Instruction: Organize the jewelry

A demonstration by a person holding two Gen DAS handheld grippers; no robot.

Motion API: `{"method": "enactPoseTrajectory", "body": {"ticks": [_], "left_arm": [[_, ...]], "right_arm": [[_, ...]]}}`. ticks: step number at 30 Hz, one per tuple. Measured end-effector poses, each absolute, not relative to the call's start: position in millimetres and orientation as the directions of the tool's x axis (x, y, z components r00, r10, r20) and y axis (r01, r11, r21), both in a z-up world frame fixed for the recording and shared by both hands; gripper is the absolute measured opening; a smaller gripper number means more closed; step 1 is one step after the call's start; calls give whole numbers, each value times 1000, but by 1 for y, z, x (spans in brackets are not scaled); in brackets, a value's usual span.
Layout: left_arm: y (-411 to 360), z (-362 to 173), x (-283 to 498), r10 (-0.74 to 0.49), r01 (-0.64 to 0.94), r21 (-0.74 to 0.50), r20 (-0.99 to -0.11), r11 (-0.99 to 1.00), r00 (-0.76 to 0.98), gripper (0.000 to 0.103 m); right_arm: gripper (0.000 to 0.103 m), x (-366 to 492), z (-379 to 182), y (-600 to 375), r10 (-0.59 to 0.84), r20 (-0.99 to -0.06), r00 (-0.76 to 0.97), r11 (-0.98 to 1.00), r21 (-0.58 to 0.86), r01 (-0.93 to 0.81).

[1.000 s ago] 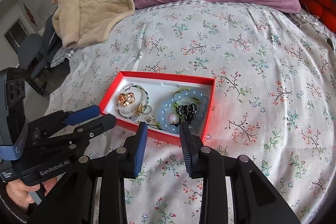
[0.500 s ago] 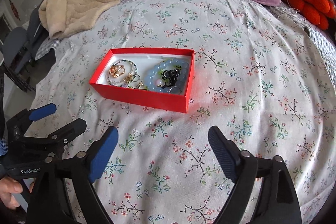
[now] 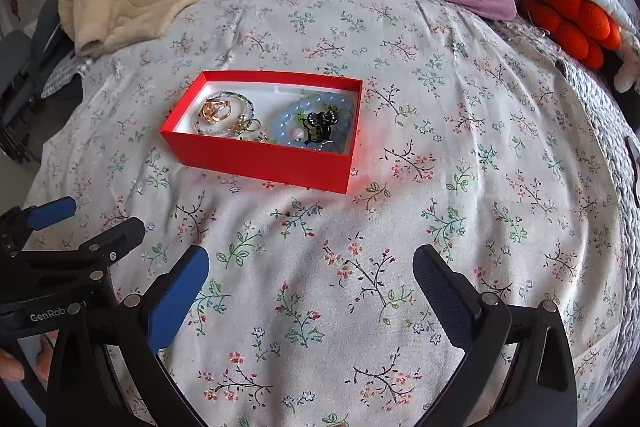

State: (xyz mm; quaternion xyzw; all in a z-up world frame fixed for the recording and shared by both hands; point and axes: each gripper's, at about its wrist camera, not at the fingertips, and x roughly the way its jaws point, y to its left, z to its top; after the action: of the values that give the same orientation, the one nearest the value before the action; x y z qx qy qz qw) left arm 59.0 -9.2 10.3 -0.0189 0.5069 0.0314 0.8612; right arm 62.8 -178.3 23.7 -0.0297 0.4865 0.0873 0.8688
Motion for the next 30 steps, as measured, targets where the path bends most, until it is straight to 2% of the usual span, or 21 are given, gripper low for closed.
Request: {"method": "enactPoseTrajectory", "body": {"ticks": [30], "left_arm": [[-12, 11, 59, 53, -53, 31, -869, 998, 491, 102]], "right_arm": [[103, 69, 16, -186, 99, -863, 495, 991, 41, -127]]}}
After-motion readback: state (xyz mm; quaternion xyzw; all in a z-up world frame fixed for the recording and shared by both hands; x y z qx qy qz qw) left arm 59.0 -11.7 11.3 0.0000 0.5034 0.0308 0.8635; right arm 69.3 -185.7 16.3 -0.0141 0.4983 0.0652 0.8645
